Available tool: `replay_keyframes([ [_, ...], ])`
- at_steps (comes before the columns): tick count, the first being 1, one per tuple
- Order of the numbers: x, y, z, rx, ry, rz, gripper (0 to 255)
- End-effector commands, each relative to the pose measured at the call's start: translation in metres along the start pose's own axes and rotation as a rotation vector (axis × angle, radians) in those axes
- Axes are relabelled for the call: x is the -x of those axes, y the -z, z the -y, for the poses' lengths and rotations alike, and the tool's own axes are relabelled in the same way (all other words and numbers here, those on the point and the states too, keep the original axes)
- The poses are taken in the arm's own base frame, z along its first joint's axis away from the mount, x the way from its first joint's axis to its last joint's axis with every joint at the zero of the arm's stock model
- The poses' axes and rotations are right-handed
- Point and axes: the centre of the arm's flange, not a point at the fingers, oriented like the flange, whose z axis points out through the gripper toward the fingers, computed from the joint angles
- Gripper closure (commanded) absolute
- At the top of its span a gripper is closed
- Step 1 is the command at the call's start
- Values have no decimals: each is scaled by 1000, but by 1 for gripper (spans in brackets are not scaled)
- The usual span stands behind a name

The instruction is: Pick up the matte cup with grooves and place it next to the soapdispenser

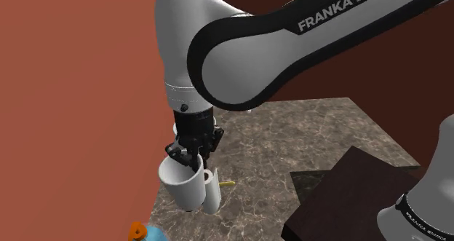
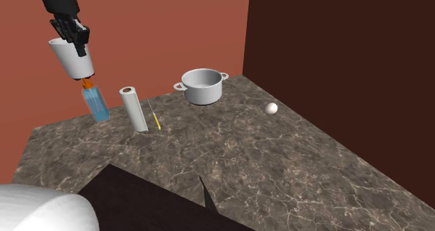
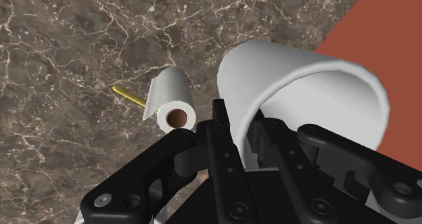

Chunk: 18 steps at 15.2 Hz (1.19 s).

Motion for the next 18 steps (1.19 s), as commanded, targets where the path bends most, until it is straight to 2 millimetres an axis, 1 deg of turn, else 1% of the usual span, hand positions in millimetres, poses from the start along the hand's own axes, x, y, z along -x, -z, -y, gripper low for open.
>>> replay_keyframes([
  [1,11,-2,22,0,-2,-1,255],
  [13,85,-20,161,0,-2,-1,255],
  [14,88,-21,168,0,-2,-1,255],
  [18,87,-42,165,0,-2,-1,255],
])
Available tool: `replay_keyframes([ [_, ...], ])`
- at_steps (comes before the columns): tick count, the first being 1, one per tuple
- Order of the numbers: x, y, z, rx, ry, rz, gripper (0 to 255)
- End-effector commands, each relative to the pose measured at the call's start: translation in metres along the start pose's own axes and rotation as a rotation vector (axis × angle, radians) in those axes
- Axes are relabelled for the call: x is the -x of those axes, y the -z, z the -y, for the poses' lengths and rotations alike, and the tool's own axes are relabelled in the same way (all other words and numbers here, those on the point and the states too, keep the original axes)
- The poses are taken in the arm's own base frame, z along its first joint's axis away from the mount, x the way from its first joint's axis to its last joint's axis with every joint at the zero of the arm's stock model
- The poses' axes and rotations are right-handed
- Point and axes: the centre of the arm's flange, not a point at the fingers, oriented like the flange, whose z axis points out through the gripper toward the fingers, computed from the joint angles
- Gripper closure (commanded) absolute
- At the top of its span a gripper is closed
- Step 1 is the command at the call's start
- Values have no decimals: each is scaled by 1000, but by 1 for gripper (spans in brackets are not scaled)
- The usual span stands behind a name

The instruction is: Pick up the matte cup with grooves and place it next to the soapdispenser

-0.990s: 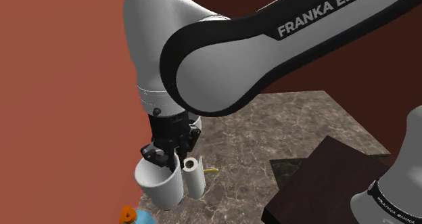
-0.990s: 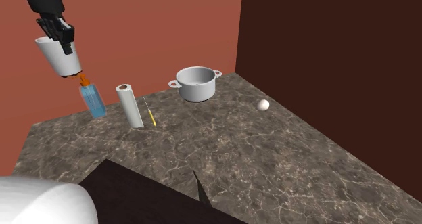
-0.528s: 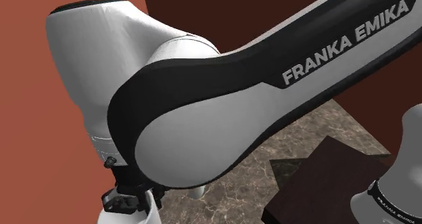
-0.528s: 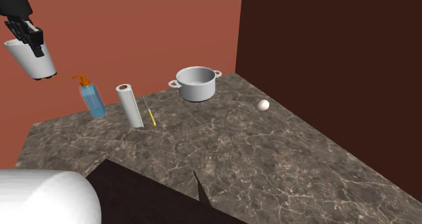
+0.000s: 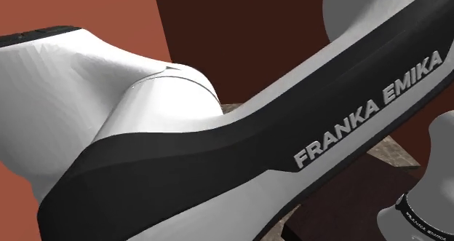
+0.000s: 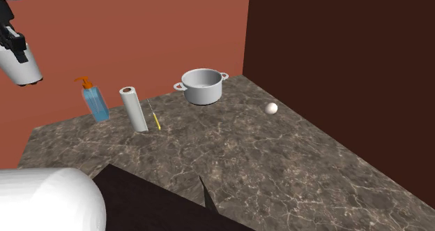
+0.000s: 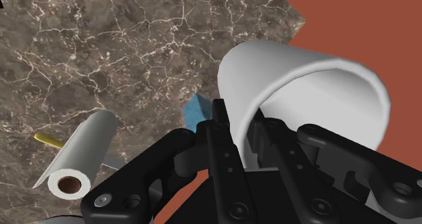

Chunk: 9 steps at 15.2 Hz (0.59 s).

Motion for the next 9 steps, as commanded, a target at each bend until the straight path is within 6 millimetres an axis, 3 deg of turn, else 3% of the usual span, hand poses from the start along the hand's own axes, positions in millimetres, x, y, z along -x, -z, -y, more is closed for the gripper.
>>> replay_keyframes([
  [1,0,-10,0,-1,0,-1,255],
  [9,-2,-52,-5,-1,0,-1,255],
])
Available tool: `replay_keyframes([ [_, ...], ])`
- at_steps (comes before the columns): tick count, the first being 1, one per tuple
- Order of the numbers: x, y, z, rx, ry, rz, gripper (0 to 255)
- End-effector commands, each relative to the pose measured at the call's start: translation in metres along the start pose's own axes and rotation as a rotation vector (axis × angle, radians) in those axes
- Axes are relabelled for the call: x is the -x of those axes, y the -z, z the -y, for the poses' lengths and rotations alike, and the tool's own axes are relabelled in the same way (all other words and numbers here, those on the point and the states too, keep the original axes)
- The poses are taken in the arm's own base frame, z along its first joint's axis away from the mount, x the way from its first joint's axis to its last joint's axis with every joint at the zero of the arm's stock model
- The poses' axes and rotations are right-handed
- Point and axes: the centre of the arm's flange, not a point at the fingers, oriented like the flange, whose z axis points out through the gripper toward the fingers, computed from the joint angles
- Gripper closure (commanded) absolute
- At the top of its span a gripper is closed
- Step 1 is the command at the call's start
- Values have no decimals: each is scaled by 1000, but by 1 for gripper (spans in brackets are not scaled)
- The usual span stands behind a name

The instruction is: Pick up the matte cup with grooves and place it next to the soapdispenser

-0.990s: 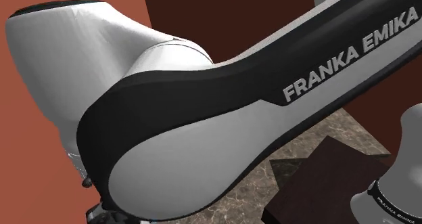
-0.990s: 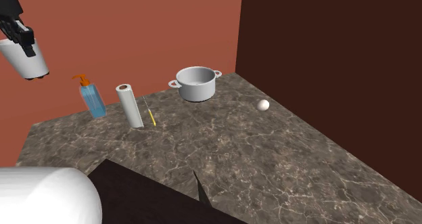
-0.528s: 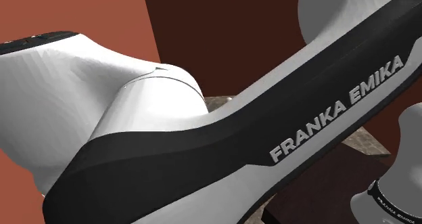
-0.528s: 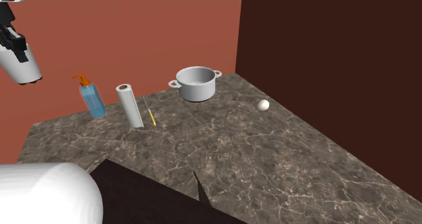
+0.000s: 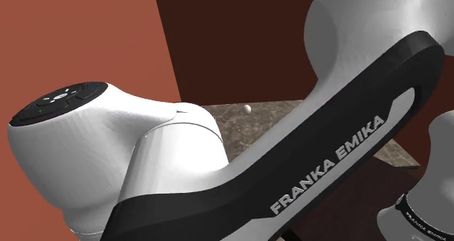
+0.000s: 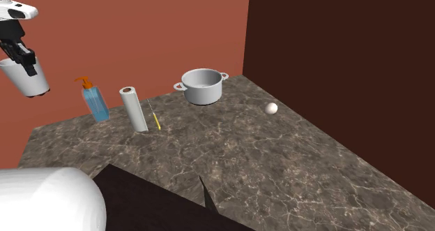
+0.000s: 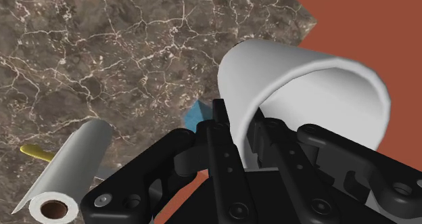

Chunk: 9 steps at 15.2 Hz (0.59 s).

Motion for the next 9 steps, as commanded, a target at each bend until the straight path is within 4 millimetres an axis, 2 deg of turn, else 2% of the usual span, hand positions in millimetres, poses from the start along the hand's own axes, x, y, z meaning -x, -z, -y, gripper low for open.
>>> replay_keyframes([
  [1,1,-10,-2,-1,0,0,255],
  [9,0,-52,-7,-1,0,0,255],
])
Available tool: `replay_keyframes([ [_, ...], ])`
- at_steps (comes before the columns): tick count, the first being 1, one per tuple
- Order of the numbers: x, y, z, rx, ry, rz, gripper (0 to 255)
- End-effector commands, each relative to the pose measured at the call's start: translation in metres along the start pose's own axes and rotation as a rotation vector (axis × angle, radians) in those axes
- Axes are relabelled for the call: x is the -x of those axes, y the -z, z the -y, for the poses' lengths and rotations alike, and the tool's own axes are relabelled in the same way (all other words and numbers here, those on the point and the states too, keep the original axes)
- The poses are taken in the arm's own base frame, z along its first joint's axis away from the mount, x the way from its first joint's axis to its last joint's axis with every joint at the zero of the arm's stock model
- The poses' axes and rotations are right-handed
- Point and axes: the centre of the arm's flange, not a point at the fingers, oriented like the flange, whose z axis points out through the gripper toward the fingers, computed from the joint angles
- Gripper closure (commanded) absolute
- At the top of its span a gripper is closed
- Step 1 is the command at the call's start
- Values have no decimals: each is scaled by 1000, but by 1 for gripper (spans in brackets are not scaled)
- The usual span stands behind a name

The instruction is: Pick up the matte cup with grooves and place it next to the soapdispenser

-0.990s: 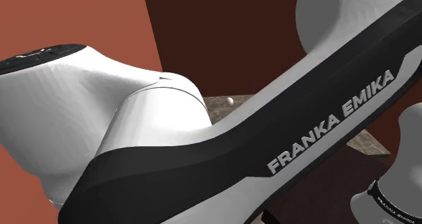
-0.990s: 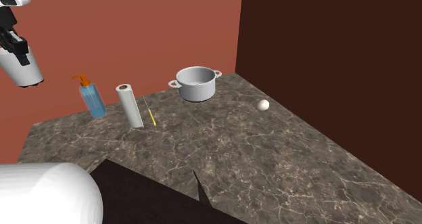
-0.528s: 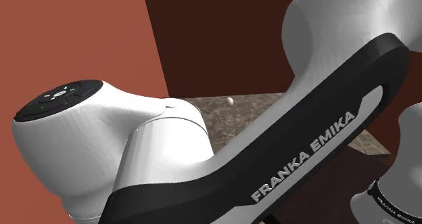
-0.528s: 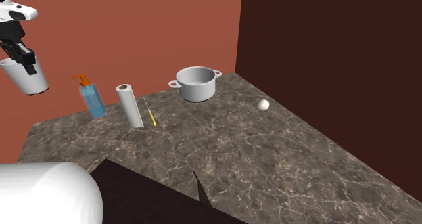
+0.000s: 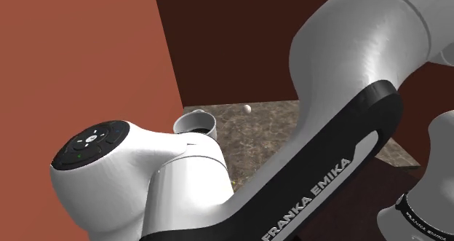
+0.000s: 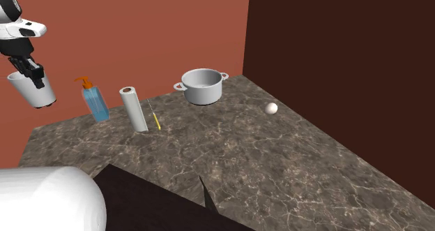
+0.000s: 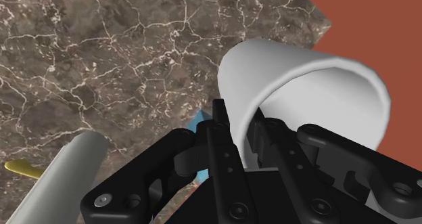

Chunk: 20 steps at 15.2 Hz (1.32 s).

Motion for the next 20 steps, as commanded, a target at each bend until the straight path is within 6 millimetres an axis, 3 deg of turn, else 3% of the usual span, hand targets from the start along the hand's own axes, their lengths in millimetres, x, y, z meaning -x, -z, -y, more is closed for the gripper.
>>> replay_keyframes([
  [1,-1,-10,-1,-1,0,0,255],
  [20,-4,-110,-12,-1,0,0,255],
])
